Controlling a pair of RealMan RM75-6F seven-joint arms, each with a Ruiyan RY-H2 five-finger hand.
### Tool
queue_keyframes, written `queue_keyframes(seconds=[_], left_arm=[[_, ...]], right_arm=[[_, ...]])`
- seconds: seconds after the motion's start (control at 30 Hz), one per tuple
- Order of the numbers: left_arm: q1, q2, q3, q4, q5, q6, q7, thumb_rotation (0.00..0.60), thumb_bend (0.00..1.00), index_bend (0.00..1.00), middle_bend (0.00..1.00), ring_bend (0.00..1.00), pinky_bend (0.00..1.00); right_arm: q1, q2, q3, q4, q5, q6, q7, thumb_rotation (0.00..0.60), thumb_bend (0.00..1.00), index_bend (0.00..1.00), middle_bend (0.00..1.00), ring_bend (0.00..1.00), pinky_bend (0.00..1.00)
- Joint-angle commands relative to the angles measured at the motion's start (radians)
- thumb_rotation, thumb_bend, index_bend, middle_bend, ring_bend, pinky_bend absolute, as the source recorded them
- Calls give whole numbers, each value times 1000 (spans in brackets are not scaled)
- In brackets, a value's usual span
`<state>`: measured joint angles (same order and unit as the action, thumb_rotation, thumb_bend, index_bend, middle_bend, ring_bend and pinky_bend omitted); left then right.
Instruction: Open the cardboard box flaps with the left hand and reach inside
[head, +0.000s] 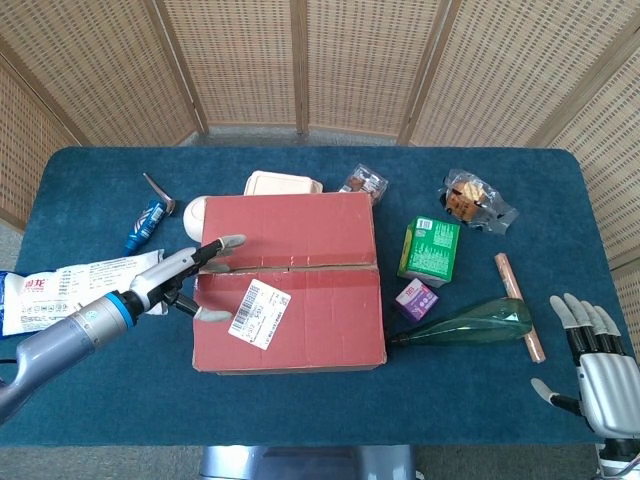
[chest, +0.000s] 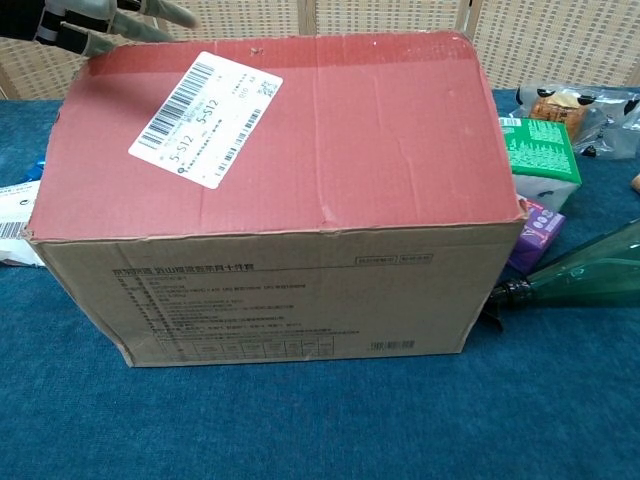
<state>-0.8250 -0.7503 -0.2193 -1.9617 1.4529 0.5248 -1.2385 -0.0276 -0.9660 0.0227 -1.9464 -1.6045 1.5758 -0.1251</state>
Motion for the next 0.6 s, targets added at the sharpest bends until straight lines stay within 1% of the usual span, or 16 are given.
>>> queue_keyframes(seconds=[0.03,0.1,0.2,0.3,0.4,0.6], left_arm=[[3,9,1,-4,19,-2,-29,600,93,0,0,58,370],[5,14,2,-6,31,1,-50,600,93,0,0,87,443],[13,29,5,-12,62,13,-100,600,93,0,0,109,498],[20,49,13,-14,111,35,-164,600,93,0,0,118,521],[27,66,25,-12,160,66,-219,600,92,0,0,119,524],[39,116,55,-8,282,180,-356,600,93,0,0,119,525]], right_arm=[[0,-2,-1,0,-1,-1,-6,600,0,0,0,0,0],[0,-4,-1,-1,-2,0,-9,600,0,0,0,0,0],[0,-6,-1,-1,-1,-1,-14,600,0,0,0,0,0],[1,-8,0,-1,1,-2,-18,600,0,0,0,0,0],[1,-10,-1,-1,1,-3,-24,600,0,0,0,0,0],[2,-16,-2,4,-4,-6,-36,600,0,0,0,0,0]])
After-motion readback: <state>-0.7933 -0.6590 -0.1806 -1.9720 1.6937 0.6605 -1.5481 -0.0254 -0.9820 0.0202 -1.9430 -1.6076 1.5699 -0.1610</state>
